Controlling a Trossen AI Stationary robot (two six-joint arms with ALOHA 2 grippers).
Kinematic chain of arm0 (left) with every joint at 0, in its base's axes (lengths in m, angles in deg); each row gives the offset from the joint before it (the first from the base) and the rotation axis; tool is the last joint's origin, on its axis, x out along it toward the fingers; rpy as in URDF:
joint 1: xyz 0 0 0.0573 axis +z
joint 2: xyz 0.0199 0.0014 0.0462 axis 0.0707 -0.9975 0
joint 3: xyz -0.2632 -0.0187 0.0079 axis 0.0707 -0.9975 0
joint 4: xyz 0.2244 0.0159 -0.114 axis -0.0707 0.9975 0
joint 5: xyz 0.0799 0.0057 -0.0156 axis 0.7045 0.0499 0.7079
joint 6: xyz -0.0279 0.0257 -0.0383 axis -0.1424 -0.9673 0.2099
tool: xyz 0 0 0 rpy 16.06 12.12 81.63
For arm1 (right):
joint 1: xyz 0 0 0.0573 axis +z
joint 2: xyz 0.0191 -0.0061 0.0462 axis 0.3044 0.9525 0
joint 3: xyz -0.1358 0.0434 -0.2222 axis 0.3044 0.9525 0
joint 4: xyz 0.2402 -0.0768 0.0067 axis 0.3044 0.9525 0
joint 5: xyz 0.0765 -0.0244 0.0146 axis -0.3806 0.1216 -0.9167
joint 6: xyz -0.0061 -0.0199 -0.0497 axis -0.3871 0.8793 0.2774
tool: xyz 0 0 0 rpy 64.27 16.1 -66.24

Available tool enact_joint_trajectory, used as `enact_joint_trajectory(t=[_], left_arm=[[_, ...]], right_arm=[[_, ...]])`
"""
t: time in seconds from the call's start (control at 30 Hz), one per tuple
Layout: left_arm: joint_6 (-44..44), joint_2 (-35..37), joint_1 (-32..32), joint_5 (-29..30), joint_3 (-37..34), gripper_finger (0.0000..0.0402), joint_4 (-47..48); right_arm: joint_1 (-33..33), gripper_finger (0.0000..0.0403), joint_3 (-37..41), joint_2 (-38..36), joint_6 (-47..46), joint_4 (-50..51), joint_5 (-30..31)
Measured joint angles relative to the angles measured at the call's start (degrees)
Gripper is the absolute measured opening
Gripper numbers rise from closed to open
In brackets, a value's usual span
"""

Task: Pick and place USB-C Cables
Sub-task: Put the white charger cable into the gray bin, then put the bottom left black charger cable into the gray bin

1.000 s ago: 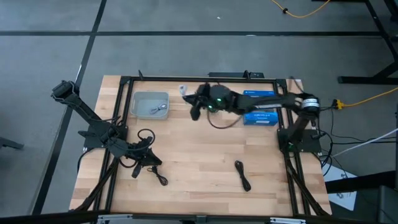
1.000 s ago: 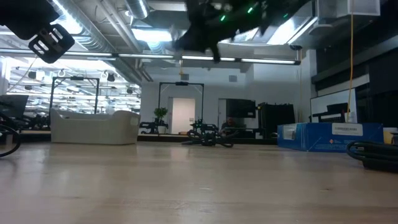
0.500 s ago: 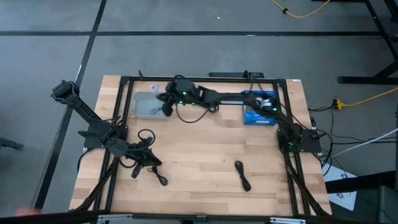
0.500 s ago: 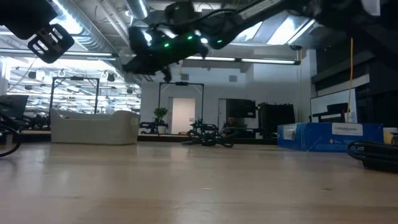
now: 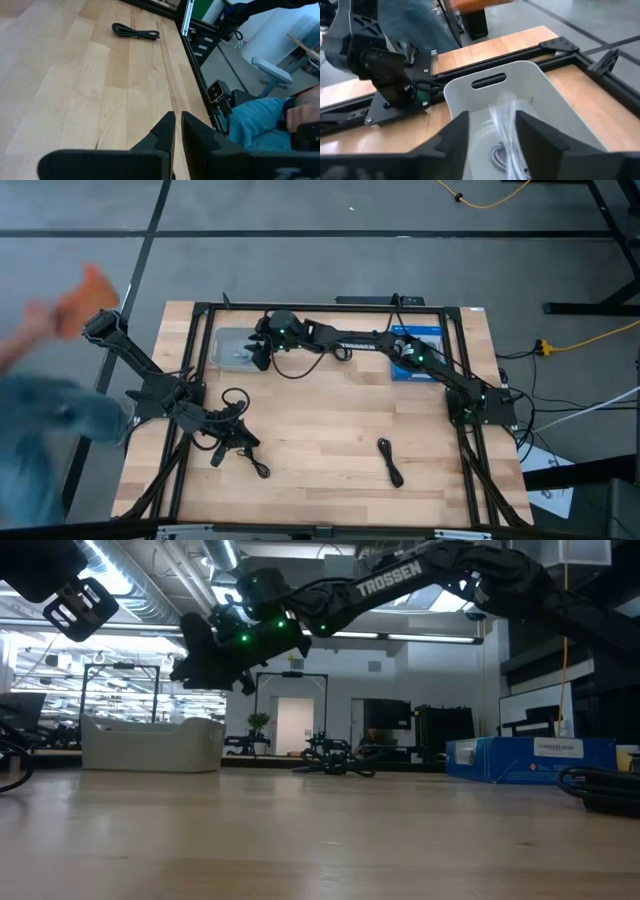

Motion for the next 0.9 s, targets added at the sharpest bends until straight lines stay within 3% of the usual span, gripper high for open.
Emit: enact_joint_trajectory(t=[0.17, 0.33, 0.47, 0.73, 0.9], left_arm=[[0.00, 0.00, 0.00, 0.00, 0.00, 0.0025, 0.00], [-0.01, 0.02, 0.00, 0.01, 0.00, 0.0025, -0.01], [-0.39, 0.02, 0.00, 0.04, 0.00, 0.0025, 0.00], [-2.32, 0.02, -0.02, 2.54, 0.00, 0.0025, 0.00], [-3.08, 0.02, -0.02, 4.49, 0.00, 0.0025, 0.00]], right_arm=[[0.02, 0.0224, 0.00, -0.29, -3.37, 0.61, -0.41], [-0.10, 0.0226, 0.00, -3.86, -0.69, 6.49, 0.41], [-0.66, 0.0212, 0.00, -9.84, 1.31, 23.44, 4.09], [3.34, 0.0197, -0.02, -18.34, -3.09, 64.82, 4.41], [9.75, 0.0196, 0.02, -19.37, -10.53, 78.52, 13.57]])
